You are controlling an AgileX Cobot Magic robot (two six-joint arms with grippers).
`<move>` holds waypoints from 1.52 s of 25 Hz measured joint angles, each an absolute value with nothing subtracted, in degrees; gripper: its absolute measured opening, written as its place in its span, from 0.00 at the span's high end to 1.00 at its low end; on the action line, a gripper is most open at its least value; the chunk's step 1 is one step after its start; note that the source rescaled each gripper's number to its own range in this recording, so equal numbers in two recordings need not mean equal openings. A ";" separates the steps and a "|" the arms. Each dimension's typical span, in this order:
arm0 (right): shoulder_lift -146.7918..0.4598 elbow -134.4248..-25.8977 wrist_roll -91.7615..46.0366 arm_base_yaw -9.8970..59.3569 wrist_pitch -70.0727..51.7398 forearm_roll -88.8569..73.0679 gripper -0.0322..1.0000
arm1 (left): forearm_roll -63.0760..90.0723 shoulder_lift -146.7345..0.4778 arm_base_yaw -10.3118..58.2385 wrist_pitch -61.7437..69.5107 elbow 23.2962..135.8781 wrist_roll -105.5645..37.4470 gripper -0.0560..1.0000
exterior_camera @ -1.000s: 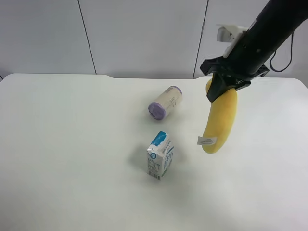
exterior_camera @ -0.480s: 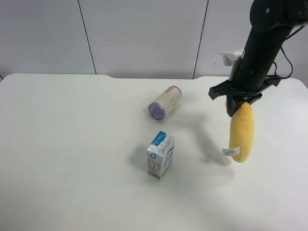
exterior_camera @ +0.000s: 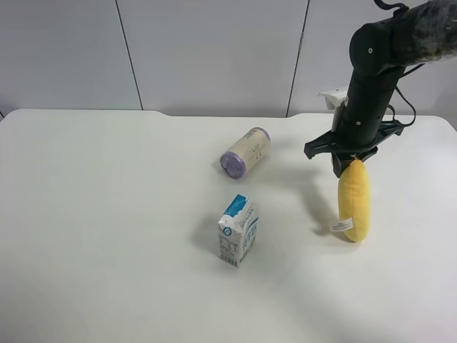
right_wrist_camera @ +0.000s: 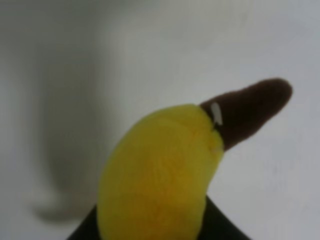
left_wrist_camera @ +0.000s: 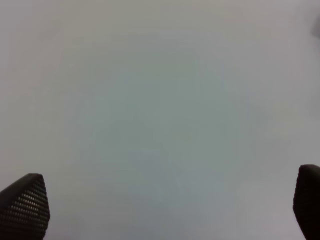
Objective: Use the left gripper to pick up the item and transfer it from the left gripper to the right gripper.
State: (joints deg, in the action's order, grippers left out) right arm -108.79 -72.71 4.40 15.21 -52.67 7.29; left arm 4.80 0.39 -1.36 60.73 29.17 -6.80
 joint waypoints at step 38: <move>-76.88 -72.71 -3.04 15.21 -66.86 3.68 0.00 | 4.80 0.39 -1.36 60.73 29.17 -6.80 0.00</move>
State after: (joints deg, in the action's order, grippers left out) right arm -76.88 -72.71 -3.04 15.21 -66.86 3.68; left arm 4.80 0.39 -1.36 60.73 29.17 -6.80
